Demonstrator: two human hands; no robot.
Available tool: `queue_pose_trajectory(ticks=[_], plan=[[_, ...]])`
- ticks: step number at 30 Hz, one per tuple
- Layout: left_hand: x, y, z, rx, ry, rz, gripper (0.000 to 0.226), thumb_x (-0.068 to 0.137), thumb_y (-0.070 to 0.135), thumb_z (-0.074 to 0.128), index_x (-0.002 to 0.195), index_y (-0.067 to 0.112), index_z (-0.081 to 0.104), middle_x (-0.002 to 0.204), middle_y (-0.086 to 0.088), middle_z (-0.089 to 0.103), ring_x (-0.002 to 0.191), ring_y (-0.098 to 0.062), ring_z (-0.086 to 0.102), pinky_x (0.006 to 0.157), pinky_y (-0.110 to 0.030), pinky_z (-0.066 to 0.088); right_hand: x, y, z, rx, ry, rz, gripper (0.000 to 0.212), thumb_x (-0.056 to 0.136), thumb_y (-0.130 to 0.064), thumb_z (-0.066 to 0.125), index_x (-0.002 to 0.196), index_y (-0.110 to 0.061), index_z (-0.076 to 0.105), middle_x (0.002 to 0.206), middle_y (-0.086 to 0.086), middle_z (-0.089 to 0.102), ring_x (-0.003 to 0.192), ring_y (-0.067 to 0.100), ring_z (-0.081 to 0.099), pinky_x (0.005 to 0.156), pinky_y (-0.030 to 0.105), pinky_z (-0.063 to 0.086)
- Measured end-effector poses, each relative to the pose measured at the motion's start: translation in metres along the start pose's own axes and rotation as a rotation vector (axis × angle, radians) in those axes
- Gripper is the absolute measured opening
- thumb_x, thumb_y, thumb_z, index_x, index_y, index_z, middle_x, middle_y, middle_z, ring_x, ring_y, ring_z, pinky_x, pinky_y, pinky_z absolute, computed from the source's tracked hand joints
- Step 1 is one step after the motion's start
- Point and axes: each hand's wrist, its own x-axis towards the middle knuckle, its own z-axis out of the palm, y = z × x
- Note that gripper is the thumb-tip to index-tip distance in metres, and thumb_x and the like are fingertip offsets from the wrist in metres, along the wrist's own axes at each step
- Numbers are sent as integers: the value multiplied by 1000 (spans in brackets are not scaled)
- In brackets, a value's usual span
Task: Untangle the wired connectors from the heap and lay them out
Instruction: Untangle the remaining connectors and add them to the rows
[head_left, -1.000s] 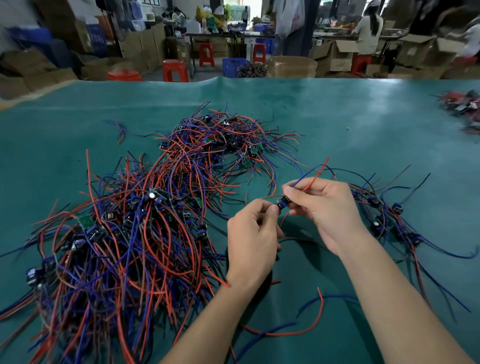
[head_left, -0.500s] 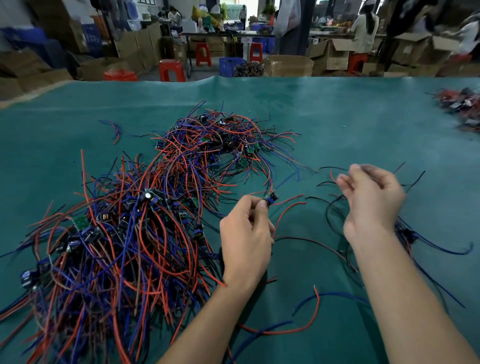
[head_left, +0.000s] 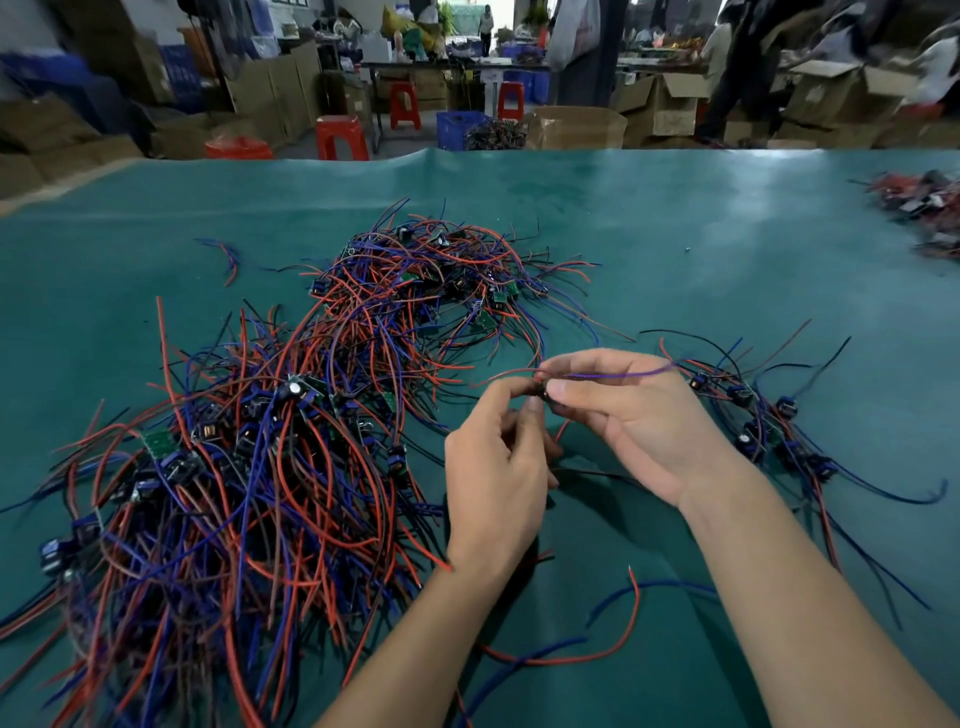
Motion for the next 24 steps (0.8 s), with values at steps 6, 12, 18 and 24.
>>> queue_pose_trajectory(ticks=[6, 12, 18, 24], plan=[[0, 3, 0, -13, -51, -35, 36, 101, 16, 52, 131, 36, 53, 71, -2, 69, 50, -19, 63, 58, -30, 55, 1, -2, -1, 104, 23, -14, 23, 65, -4, 77, 88, -3, 79, 88, 14, 74, 78, 20, 70, 73, 24, 59], [1, 7, -3, 185, 12, 83, 13, 99, 16, 58, 105, 14, 70, 100, -1, 55, 96, -11, 55, 87, -18, 43, 0, -3, -3, 75, -102, 36, 23, 71, -2, 70, 93, -2, 77, 92, 18, 72, 83, 23, 70, 72, 26, 59], [3, 1, -2, 198, 4, 79, 8, 98, 15, 59, 94, 11, 64, 97, 1, 62, 97, -19, 58, 90, -37, 46, -2, -5, -6, 34, -136, 10, 12, 76, 7, 69, 84, -2, 70, 85, 15, 69, 80, 22, 67, 78, 30, 59], [2, 0, -1, 38, -25, 17, 16, 100, 17, 58, 84, 18, 53, 67, -1, 65, 64, -18, 59, 64, -32, 48, -2, -7, 1, 100, -9, -31, 15, 71, -3, 75, 85, -3, 68, 96, 22, 67, 77, 19, 66, 69, 26, 59]])
